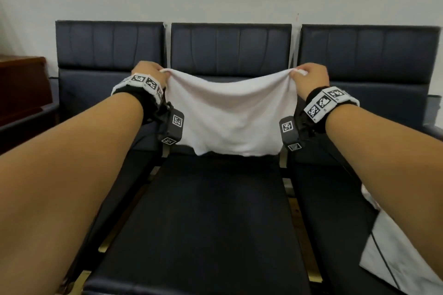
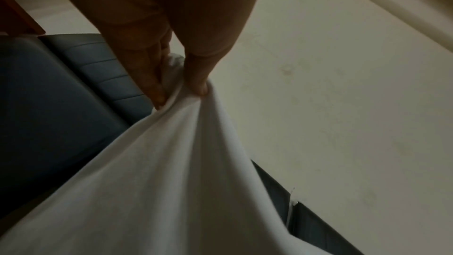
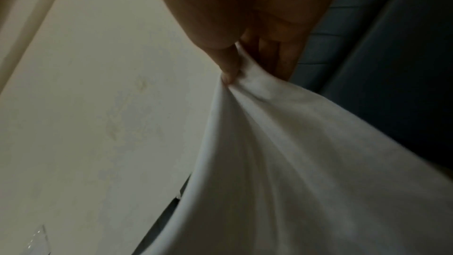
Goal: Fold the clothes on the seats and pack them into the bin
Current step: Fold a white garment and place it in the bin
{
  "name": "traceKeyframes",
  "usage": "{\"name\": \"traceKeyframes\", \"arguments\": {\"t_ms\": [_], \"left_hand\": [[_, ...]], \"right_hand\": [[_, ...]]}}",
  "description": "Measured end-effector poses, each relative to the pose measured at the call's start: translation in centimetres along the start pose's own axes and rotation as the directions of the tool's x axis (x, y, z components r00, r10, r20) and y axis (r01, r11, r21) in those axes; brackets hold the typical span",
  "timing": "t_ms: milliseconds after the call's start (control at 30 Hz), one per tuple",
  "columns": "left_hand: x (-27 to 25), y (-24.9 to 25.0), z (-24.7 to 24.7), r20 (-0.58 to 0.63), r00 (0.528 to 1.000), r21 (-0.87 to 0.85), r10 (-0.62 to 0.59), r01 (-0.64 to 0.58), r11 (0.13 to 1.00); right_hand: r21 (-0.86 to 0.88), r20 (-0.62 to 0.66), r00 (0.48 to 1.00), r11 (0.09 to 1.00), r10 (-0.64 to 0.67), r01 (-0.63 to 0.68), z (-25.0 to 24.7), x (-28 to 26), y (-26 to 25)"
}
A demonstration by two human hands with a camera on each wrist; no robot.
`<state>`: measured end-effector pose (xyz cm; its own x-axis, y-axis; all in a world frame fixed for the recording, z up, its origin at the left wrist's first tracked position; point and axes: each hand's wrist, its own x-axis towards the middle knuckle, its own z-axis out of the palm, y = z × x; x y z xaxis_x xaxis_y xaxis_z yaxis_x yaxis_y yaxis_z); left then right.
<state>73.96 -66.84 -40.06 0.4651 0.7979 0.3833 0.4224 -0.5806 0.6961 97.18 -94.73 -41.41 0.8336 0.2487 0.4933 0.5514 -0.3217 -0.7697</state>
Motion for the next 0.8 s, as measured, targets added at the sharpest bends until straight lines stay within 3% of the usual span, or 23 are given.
{"name": "traceKeyframes", "arguments": {"t_ms": [133, 233, 333, 433, 500, 567, 633, 667, 800], "left_hand": [[-5.8, -2.7, -0.2, 0.090, 0.995, 0.071, 0.034, -0.041, 0.997], [-11.6, -7.9, 0.5, 0.256, 0.965, 0.192, -0.061, 0.011, 0.981], [-16.5, -13.3, 1.7, 0.454, 0.866, 0.407, -0.211, 0.010, 0.913], [-20.1, -17.6, 2.9, 0.557, 0.740, 0.647, -0.377, -0.104, 0.755], [-20.6, -21.3, 4.4, 0.561, 0.682, 0.746, -0.470, -0.171, 0.643], [-20.6, -23.5, 5.4, 0.563, 0.651, 0.791, -0.508, -0.248, 0.559], [-21.3, -22.3, 5.0, 0.596, 0.625, 0.767, -0.505, -0.255, 0.589], [-21.7, -21.1, 4.7, 0.623, 0.622, 0.736, -0.474, -0.262, 0.624], [-21.1, -18.5, 6.1, 0.590, 0.730, 0.695, -0.345, -0.243, 0.677]], "right_hand": [[-0.032, 0.151, 0.988, 0.999, 0.012, -0.007, 0.9, -6.2, 3.7], [-0.120, 0.318, 0.937, 0.987, 0.141, -0.108, 2.2, -13.3, 7.7], [-0.371, 0.472, 0.829, 0.920, 0.300, -0.122, 3.3, -19.8, 11.8], [-0.659, 0.541, 0.698, 0.752, 0.469, 0.005, 4.0, -23.5, 14.4], [-0.767, 0.525, 0.659, 0.635, 0.539, 0.091, 4.1, -24.8, 14.3], [-0.800, 0.532, 0.631, 0.580, 0.565, 0.156, 4.1, -25.1, 13.8], [-0.795, 0.568, 0.610, 0.560, 0.552, 0.234, 4.2, -24.8, 13.1], [-0.791, 0.584, 0.598, 0.553, 0.550, 0.264, 4.4, -24.4, 12.8], [-0.741, 0.605, 0.668, 0.613, 0.433, 0.274, 6.0, -23.3, 11.2]]}}
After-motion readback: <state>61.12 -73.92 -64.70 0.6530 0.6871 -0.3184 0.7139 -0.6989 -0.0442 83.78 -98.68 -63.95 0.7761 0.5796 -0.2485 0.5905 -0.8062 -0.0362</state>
